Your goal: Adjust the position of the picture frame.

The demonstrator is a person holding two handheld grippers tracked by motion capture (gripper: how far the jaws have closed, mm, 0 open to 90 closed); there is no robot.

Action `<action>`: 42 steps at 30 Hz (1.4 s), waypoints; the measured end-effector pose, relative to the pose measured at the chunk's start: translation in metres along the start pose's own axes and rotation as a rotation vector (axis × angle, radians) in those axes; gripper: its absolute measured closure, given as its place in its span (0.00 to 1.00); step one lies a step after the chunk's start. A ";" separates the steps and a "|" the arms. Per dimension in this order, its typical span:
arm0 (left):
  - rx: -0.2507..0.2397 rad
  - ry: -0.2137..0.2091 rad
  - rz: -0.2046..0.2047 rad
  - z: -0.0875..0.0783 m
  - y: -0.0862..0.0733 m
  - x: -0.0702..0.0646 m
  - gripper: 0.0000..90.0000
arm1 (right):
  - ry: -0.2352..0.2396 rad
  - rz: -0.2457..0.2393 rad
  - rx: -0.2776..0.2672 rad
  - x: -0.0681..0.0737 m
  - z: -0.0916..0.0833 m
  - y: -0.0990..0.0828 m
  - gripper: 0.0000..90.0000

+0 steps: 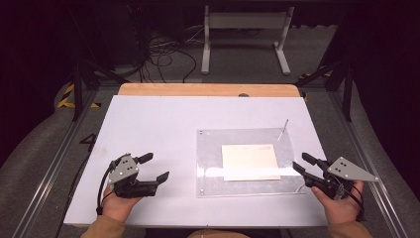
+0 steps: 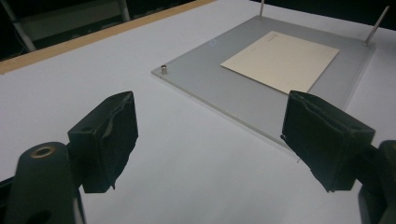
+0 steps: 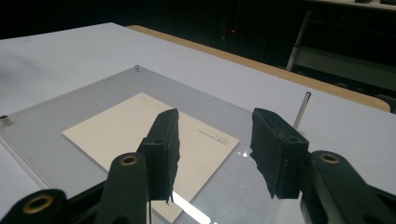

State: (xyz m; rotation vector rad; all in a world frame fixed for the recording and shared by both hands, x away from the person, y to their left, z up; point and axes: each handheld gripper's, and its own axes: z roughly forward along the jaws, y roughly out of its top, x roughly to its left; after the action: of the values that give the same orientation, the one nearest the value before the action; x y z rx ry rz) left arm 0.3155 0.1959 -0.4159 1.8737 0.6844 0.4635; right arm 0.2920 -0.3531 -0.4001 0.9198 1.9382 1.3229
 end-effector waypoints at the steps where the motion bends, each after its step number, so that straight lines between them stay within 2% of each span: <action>1: -0.005 0.000 -0.004 -0.001 0.001 0.001 0.21 | 0.000 0.003 -0.005 -0.001 0.000 0.001 0.58; 5: -0.004 0.004 -0.005 -0.001 0.001 0.003 0.21 | 0.004 0.015 -0.007 -0.005 0.002 0.003 0.59; 9: -0.003 0.001 -0.019 0.001 0.000 0.006 0.21 | 0.018 0.033 0.015 -0.012 0.007 0.009 0.62; 13: 0.000 0.002 -0.036 0.002 -0.001 0.009 0.21 | 0.008 0.039 0.077 -0.028 0.017 0.021 0.65; 16: -0.004 0.005 -0.036 0.002 -0.001 0.010 0.21 | 0.015 0.050 0.100 -0.040 0.026 0.029 0.65; 17: -0.004 0.005 -0.036 0.002 -0.001 0.010 0.21 | 0.015 0.050 0.100 -0.040 0.026 0.029 0.65; 18: 0.000 0.010 -0.035 0.001 -0.001 0.011 0.21 | 0.007 0.057 0.113 -0.048 0.031 0.035 0.65; 24: 0.001 0.011 -0.040 0.001 -0.003 0.013 0.21 | -0.010 0.085 0.119 -0.069 0.045 0.043 0.65; 27: -0.003 0.011 -0.056 0.001 -0.004 0.013 0.21 | -0.012 0.091 0.126 -0.076 0.051 0.045 0.65; 30: 0.000 0.012 -0.048 0.001 -0.004 0.014 0.20 | -0.014 0.100 0.136 -0.084 0.058 0.046 0.64; 32: -0.003 0.012 -0.054 0.002 -0.004 0.014 0.20 | -0.011 0.120 0.142 -0.089 0.064 0.045 0.63; 38: -0.004 0.012 -0.061 0.002 -0.005 0.016 0.20 | -0.007 0.136 0.154 -0.101 0.079 0.040 0.59; 42: -0.006 0.013 -0.065 0.002 -0.006 0.017 0.20 | -0.016 0.131 0.165 -0.106 0.088 0.034 0.57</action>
State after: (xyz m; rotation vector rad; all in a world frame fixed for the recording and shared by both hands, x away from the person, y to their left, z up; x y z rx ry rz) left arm 0.3280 0.2076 -0.4219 1.8382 0.7495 0.4360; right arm 0.4299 -0.3851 -0.3847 1.1509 2.0279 1.2370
